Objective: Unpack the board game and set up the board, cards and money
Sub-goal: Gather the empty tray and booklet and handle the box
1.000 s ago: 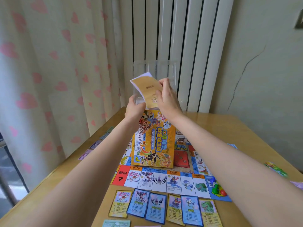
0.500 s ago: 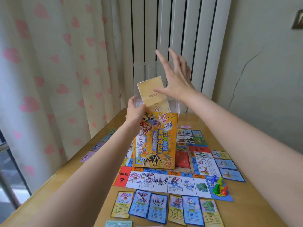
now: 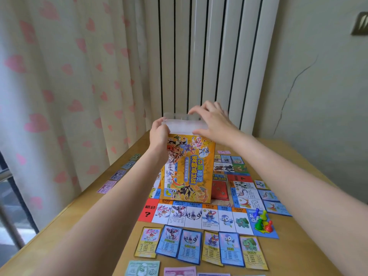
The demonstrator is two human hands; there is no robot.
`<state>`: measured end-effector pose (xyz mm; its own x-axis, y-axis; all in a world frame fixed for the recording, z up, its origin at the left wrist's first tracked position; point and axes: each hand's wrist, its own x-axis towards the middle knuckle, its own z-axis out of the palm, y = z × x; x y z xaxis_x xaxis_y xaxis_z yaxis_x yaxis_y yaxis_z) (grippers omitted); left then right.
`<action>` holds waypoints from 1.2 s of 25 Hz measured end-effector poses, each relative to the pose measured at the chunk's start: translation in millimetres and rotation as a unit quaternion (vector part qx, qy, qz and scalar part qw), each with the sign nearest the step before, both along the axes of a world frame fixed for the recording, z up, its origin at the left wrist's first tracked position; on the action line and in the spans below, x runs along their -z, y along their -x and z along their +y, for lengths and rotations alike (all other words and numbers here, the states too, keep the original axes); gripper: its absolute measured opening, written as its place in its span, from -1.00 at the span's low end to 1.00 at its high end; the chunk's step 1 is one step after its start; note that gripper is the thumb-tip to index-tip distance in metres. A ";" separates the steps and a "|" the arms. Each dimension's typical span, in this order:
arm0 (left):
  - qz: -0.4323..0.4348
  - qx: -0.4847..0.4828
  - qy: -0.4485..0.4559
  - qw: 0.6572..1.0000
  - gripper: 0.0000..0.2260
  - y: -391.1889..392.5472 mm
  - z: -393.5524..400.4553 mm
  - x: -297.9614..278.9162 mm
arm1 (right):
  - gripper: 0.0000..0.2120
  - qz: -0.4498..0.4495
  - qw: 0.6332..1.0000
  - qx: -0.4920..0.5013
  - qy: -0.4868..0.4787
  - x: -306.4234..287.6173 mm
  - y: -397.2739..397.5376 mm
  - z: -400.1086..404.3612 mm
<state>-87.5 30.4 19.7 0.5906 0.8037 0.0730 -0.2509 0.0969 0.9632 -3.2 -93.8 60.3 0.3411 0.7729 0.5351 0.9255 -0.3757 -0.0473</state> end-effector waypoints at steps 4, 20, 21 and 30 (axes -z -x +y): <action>-0.023 -0.014 0.013 1.000 -0.56 5.0 -1.1 1.2 | -0.76 0.032 0.999 -0.024 -0.002 10.8 -3.3 -0.2; 0.036 -0.026 -0.063 0.997 -0.89 6.1 -15.4 14.9 | -0.73 0.670 0.705 -0.106 -0.207 30.4 -12.3 -25.7; 0.035 -0.026 -0.062 0.997 -0.90 7.2 -16.8 14.4 | -0.70 0.653 0.715 -0.119 -0.219 30.9 -10.2 -21.0; -0.064 0.047 -0.037 0.996 -0.81 13.7 -3.5 23.9 | -0.78 0.613 0.758 -0.185 -0.123 30.1 -0.8 -16.4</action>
<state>-101.2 26.9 -4.2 0.6451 0.7348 0.2097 -0.3659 0.0561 0.9290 -2.4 -110.2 30.1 0.4836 0.8650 0.1341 0.1684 0.0584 -0.9840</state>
